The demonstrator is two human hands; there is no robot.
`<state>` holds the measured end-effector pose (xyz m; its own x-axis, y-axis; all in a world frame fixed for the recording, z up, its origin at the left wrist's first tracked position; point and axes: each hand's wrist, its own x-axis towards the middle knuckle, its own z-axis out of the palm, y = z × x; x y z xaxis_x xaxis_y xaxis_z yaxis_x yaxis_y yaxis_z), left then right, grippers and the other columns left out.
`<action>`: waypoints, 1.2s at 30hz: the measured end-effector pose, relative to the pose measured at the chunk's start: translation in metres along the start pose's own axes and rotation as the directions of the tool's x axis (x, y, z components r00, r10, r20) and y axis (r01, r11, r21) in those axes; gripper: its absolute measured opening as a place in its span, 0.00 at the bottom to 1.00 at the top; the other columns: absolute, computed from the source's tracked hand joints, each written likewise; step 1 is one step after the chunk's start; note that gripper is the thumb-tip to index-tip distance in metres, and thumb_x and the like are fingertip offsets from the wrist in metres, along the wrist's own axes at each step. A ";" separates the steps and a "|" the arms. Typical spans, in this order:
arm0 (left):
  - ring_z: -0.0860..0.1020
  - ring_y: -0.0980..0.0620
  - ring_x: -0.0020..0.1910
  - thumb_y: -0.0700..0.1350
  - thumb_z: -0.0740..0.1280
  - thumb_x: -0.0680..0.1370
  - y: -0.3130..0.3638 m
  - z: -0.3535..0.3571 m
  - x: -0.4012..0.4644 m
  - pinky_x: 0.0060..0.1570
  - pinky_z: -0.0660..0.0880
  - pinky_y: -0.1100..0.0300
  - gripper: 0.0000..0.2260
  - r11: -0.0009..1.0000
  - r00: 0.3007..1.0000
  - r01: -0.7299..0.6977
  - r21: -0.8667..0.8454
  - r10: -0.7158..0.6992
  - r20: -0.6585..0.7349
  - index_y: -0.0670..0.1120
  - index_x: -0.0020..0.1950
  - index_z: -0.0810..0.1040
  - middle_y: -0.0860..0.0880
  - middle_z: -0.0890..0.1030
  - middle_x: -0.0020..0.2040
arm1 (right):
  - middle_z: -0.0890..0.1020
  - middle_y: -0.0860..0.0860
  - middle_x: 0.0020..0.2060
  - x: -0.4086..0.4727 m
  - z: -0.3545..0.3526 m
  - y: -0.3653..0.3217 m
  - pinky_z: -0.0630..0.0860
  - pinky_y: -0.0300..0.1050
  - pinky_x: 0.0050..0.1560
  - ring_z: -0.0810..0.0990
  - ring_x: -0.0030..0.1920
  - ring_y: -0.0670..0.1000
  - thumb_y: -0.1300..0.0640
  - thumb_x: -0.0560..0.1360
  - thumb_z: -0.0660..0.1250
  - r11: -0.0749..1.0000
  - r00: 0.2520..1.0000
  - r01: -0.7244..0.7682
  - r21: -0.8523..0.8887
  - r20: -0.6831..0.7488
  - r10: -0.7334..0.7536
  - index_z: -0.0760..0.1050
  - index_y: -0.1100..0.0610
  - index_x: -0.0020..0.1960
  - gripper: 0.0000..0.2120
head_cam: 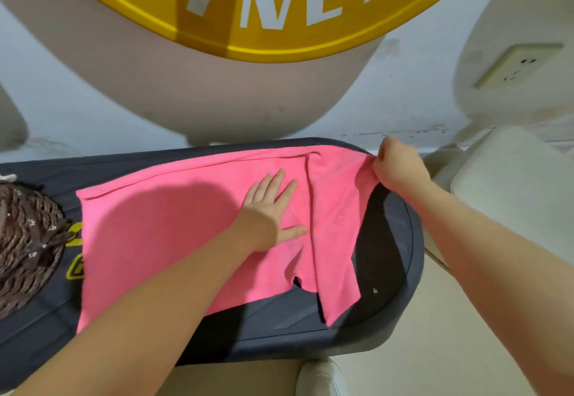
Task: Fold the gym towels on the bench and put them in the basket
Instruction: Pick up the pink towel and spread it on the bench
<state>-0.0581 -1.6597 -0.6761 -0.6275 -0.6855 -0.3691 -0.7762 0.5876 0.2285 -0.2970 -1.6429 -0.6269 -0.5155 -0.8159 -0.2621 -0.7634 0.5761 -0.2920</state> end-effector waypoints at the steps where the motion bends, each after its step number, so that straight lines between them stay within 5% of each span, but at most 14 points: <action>1: 0.37 0.48 0.75 0.68 0.56 0.73 0.000 0.002 0.001 0.72 0.36 0.54 0.41 1.000 1.000 0.000 0.004 0.000 0.002 0.52 0.76 0.38 0.48 0.35 0.76 | 0.76 0.66 0.52 0.007 -0.007 0.003 0.66 0.48 0.42 0.75 0.53 0.64 0.67 0.73 0.55 1.000 0.999 -0.018 0.013 -0.030 0.019 0.69 0.65 0.54 0.11; 6: 0.40 0.48 0.76 0.73 0.43 0.57 -0.007 0.010 0.001 0.72 0.37 0.55 0.51 0.999 0.997 -0.041 0.006 0.041 -0.069 0.51 0.75 0.38 0.48 0.39 0.77 | 0.73 0.67 0.58 0.025 -0.024 0.003 0.70 0.53 0.53 0.74 0.57 0.66 0.73 0.72 0.54 1.000 0.974 -0.014 -0.006 -0.226 0.012 0.71 0.66 0.59 0.17; 12: 0.43 0.50 0.77 0.71 0.39 0.60 -0.016 0.008 -0.010 0.73 0.39 0.55 0.48 0.999 0.995 -0.034 -0.012 0.032 -0.097 0.49 0.76 0.41 0.49 0.42 0.77 | 0.54 0.60 0.75 -0.020 0.010 -0.015 0.68 0.57 0.63 0.66 0.68 0.64 0.64 0.76 0.56 0.989 0.987 0.142 -0.034 -0.074 -0.144 0.63 0.60 0.69 0.21; 15: 0.61 0.44 0.74 0.64 0.44 0.68 -0.026 0.001 -0.019 0.71 0.56 0.50 0.40 1.000 0.980 0.023 -0.012 -0.025 -0.197 0.44 0.75 0.58 0.43 0.58 0.76 | 0.57 0.60 0.74 -0.056 0.033 -0.038 0.66 0.55 0.65 0.63 0.70 0.62 0.60 0.76 0.53 0.923 0.925 0.381 -0.049 0.018 -0.380 0.65 0.60 0.70 0.22; 17: 0.77 0.37 0.58 0.55 0.55 0.71 -0.044 0.003 -0.025 0.55 0.74 0.42 0.29 1.000 0.958 0.031 0.001 -0.029 -0.285 0.37 0.63 0.75 0.35 0.75 0.63 | 0.61 0.60 0.73 -0.068 0.047 -0.063 0.67 0.55 0.64 0.65 0.69 0.62 0.54 0.76 0.47 0.858 0.858 0.512 -0.029 0.074 -0.509 0.67 0.61 0.69 0.25; 20: 0.81 0.35 0.48 0.44 0.55 0.70 -0.082 0.001 -0.045 0.44 0.78 0.42 0.22 0.983 0.935 0.181 0.016 -0.167 -0.313 0.35 0.56 0.79 0.32 0.79 0.55 | 0.66 0.59 0.68 -0.073 0.065 -0.107 0.71 0.52 0.54 0.72 0.62 0.61 0.57 0.79 0.52 0.772 0.772 0.634 -0.058 0.108 -0.626 0.69 0.60 0.65 0.18; 25: 0.70 0.40 0.62 0.36 0.55 0.77 -0.143 -0.012 -0.084 0.54 0.69 0.49 0.17 0.869 0.820 0.491 0.068 -0.434 -0.373 0.42 0.64 0.72 0.41 0.72 0.63 | 0.73 0.59 0.57 -0.072 0.088 -0.167 0.70 0.50 0.45 0.77 0.55 0.62 0.54 0.80 0.53 0.828 0.850 0.527 -0.192 0.104 -0.516 0.68 0.57 0.63 0.14; 30: 0.69 0.41 0.58 0.36 0.55 0.78 -0.185 -0.030 -0.087 0.51 0.68 0.50 0.12 0.786 0.755 0.604 0.132 -0.511 -0.412 0.41 0.58 0.73 0.42 0.73 0.57 | 0.79 0.57 0.57 -0.058 0.103 -0.192 0.68 0.47 0.44 0.78 0.56 0.60 0.63 0.79 0.53 0.717 0.830 0.551 -0.427 0.193 -0.523 0.66 0.55 0.68 0.18; 34: 0.75 0.40 0.42 0.32 0.66 0.68 -0.206 -0.042 -0.082 0.36 0.67 0.53 0.05 0.817 0.733 0.563 0.122 -0.425 -0.531 0.38 0.42 0.78 0.39 0.76 0.42 | 0.79 0.60 0.55 -0.053 0.101 -0.207 0.71 0.48 0.45 0.78 0.55 0.62 0.64 0.78 0.54 0.725 0.835 0.531 -0.440 0.124 -0.536 0.70 0.60 0.61 0.13; 36: 0.74 0.41 0.31 0.30 0.69 0.62 -0.211 -0.046 -0.079 0.28 0.67 0.58 0.07 0.834 0.625 0.550 -0.037 -0.441 -0.644 0.39 0.38 0.79 0.38 0.75 0.36 | 0.76 0.61 0.59 -0.044 0.096 -0.213 0.73 0.50 0.48 0.78 0.56 0.63 0.65 0.77 0.54 0.807 0.864 0.483 -0.340 0.037 -0.502 0.68 0.59 0.63 0.15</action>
<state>0.1525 -1.7493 -0.6540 -0.0892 -0.9644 0.2488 -0.9950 0.0974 0.0206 -0.0737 -1.7250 -0.6417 -0.0481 -0.9923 -0.1140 -0.9973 0.0541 -0.0498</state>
